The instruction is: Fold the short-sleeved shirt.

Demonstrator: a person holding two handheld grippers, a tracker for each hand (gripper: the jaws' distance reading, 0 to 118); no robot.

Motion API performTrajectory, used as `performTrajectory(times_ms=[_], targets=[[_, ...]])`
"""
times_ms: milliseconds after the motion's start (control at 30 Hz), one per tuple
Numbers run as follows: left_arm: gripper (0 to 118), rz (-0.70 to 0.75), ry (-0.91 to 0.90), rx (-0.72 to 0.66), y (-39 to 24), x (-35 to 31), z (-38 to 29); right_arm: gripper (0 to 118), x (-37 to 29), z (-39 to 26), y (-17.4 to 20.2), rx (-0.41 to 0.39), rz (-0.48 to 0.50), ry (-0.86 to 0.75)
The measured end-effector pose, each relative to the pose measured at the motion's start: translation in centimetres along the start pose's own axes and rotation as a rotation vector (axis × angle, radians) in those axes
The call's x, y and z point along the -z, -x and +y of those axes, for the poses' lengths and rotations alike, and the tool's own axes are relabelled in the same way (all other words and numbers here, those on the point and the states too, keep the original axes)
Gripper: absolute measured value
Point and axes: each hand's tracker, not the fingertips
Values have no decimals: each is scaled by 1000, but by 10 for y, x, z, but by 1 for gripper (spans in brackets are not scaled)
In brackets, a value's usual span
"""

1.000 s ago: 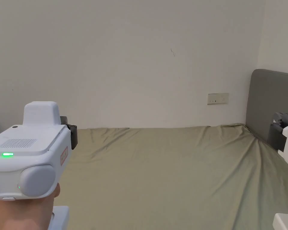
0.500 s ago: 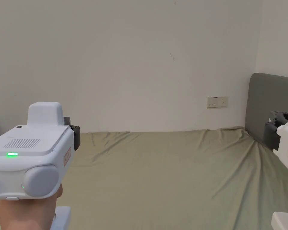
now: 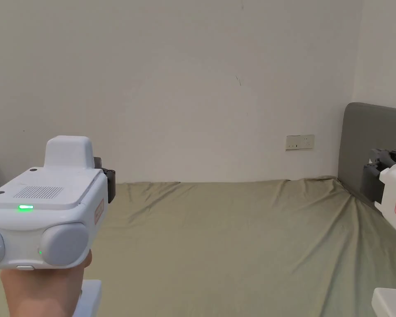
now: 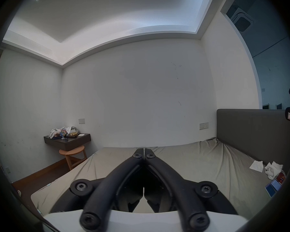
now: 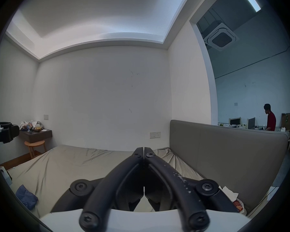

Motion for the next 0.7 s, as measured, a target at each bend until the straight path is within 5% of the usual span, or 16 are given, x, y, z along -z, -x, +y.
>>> performTrajectory(times_ms=[467,533,600,700], targets=[[0,-6,17,1,-3,1,-2,2,1,-2,-2,-11,-27,9],[32,-7,21,-4,-2,2,-5,28,1,-3,-4,-5,-37,12],[84,-6,41,-5,-1,5,-6,54,2,-4,-7,-1,-30,16],[118,-10,36,-27,-1,6,-8,118,4,-5,-9,11,-35,20]])
